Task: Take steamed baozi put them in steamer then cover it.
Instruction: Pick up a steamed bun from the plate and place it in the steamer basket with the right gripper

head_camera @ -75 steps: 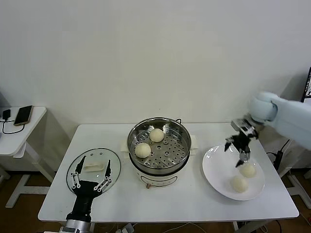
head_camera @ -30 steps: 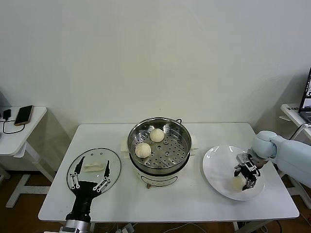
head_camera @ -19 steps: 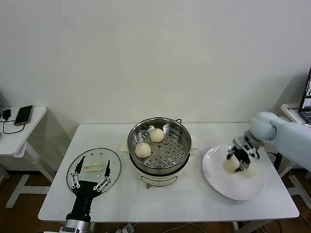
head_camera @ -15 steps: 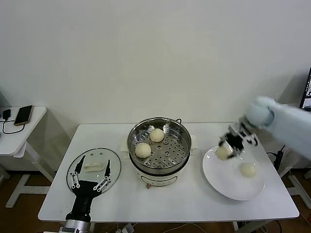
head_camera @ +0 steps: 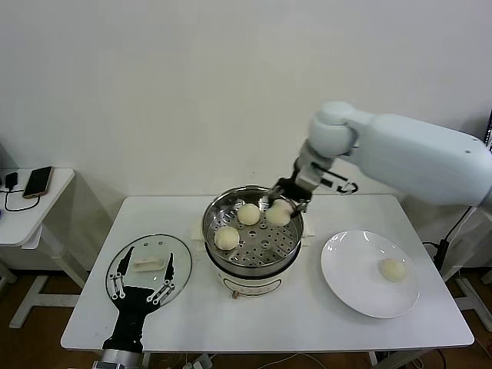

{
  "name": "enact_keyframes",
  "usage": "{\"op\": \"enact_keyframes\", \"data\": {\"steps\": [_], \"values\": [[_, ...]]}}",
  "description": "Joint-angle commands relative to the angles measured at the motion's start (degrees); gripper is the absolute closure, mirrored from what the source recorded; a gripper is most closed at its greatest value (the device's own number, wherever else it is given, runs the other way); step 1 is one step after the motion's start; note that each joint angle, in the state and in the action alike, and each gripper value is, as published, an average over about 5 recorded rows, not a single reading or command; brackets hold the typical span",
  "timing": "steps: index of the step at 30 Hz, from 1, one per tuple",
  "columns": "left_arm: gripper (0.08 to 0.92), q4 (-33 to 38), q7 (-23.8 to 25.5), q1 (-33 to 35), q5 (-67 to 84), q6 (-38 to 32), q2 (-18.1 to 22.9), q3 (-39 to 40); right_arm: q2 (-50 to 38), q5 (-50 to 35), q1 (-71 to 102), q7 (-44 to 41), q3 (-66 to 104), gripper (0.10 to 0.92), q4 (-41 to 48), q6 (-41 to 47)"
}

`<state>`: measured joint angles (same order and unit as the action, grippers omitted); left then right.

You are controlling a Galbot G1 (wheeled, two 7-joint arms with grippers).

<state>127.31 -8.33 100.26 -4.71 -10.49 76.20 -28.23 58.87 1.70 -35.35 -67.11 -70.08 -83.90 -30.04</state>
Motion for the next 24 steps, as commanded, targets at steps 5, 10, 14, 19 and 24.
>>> {"op": "enact_keyframes", "data": {"steps": [5, 10, 14, 19, 24], "values": [[0.177, 0.1, 0.0, 0.1, 0.1, -0.1, 0.2, -0.2, 6.5, 9.1, 5.5, 0.2, -0.7, 0.365, -2.3, -12.3], [0.177, 0.3, -0.1, 0.2, 0.2, -0.2, 0.2, -0.4, 6.4, 12.5, 7.6, -0.4, 0.3, 0.364, -0.9, -13.4], [0.177, 0.3, -0.1, 0.2, 0.5, -0.2, 0.2, -0.5, 6.1, 14.2, 8.6, -1.2, 0.7, 0.363, -0.4, -13.6], [0.177, 0.2, -0.2, 0.0, 1.0, -0.2, 0.1, -0.5, 5.9, 15.6, 9.5, -1.4, 1.1, 0.352, -0.3, -13.7], [0.177, 0.6, -0.6, 0.4, 1.3, -0.4, 0.2, -0.6, 5.7, 18.8, 11.2, -0.1, 2.2, 0.3, -0.6, -13.7]]}}
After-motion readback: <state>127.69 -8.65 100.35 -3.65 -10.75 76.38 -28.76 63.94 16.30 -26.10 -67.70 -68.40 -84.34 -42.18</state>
